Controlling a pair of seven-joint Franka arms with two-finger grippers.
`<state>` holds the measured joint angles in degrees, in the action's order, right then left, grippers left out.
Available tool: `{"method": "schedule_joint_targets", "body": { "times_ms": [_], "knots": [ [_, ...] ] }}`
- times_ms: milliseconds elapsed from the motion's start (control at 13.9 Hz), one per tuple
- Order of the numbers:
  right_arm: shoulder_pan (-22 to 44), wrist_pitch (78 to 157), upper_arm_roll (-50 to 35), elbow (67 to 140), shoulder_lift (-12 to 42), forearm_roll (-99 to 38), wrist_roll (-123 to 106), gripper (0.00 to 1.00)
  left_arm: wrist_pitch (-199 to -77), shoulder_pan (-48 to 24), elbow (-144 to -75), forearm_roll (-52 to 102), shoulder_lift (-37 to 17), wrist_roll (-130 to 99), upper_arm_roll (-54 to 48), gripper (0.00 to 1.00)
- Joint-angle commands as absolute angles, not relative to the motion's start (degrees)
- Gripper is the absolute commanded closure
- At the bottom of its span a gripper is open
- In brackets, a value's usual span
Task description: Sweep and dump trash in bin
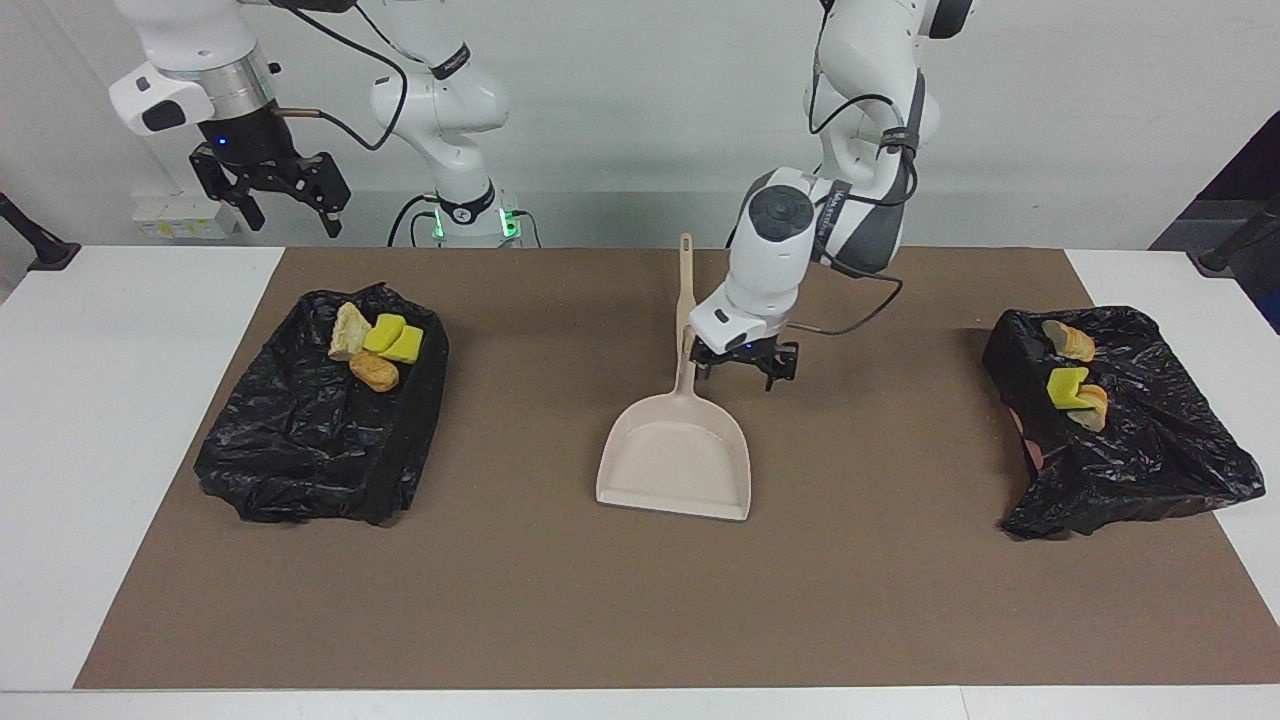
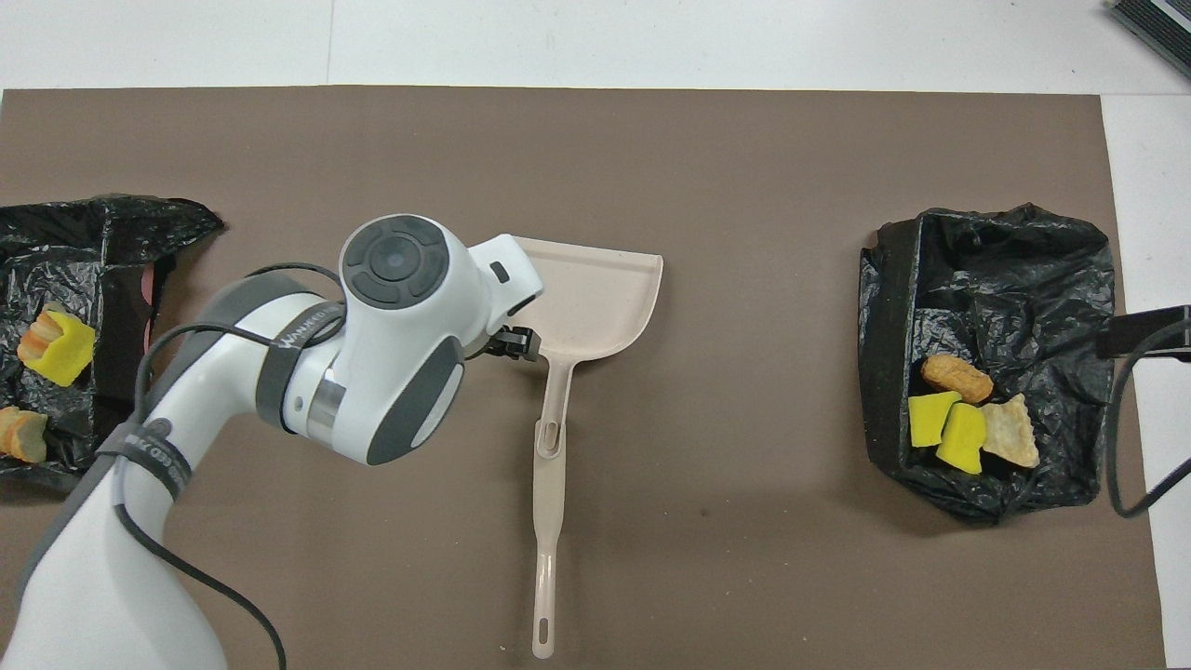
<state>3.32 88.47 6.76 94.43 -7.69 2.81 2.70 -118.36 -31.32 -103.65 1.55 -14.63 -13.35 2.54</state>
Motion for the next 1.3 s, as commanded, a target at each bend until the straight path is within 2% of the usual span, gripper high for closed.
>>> {"method": "schedule_joint_targets", "body": {
  "times_ms": [0, 433, 722, 1227],
  "knots": [
    [2.72, 87.98, 7.03, 94.83, -8.26, 1.41, 0.35, 0.0, -117.77, -26.83, -102.93, 2.29, -12.92, -12.31, 2.29, 0.0],
    [2.81, 88.59, 6.68, 94.83, -8.26, 1.41, 0.44, 0.0, -116.38, -16.54, -101.17, 2.29, -8.71, -4.84, 2.37, 0.0],
    [2.81, 87.63, 6.68, 94.83, -8.35, 1.41, 0.26, 0.0, -107.41, -10.91, -95.55, 2.37, -8.35, -3.08, 2.46, 0.0],
    [2.81, 87.1, 6.68, 94.75, -8.35, 1.76, -1.84, 0.0, -96.43, -0.54, -91.5, 1.85, -7.47, 1.66, 2.72, 0.0]
  ]
}}
